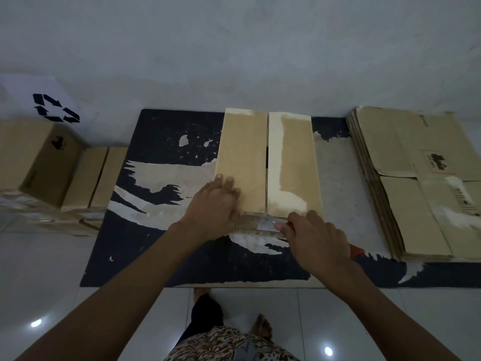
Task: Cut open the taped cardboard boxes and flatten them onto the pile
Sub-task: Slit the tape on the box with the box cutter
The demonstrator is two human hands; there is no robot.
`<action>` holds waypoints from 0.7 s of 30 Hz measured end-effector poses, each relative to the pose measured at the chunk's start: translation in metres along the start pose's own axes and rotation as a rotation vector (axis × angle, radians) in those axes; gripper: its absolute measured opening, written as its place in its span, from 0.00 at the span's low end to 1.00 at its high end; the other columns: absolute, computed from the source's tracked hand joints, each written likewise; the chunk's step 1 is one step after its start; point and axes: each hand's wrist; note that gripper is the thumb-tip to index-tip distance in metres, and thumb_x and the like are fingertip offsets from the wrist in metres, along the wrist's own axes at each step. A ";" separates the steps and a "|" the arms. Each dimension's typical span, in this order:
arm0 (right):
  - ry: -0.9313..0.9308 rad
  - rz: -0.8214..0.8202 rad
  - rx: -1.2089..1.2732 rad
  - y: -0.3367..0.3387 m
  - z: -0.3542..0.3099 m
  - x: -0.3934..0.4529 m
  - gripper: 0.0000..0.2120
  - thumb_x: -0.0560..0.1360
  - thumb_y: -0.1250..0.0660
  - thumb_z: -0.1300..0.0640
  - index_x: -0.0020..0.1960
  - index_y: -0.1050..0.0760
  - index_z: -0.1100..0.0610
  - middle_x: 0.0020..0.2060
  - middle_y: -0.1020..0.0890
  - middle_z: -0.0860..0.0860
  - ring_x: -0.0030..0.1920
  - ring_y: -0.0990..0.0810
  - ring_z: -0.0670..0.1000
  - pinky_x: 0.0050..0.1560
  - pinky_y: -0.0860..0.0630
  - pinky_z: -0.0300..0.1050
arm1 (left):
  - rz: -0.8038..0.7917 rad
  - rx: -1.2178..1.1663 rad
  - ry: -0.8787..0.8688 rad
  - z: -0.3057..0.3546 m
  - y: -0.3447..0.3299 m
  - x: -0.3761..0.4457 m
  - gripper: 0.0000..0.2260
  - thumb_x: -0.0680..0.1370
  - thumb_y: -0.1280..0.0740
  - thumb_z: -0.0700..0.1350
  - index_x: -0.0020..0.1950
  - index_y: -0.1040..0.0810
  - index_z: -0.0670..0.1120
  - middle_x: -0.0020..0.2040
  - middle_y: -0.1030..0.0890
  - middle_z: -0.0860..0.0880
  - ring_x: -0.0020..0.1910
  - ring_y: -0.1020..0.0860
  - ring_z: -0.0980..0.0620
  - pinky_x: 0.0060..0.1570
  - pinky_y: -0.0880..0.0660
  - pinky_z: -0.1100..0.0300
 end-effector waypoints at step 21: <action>0.007 0.021 0.075 -0.015 -0.002 -0.001 0.24 0.82 0.56 0.37 0.57 0.29 0.52 0.51 0.23 0.53 0.48 0.20 0.57 0.44 0.26 0.50 | -0.030 -0.855 0.367 0.060 0.020 0.072 0.13 0.81 0.38 0.54 0.46 0.26 0.46 0.59 0.44 0.50 0.61 0.43 0.48 0.71 0.45 0.48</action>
Point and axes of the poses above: each hand's wrist, its own x-axis towards the middle knuckle, its own y-axis out of the back of the hand, z = x × y
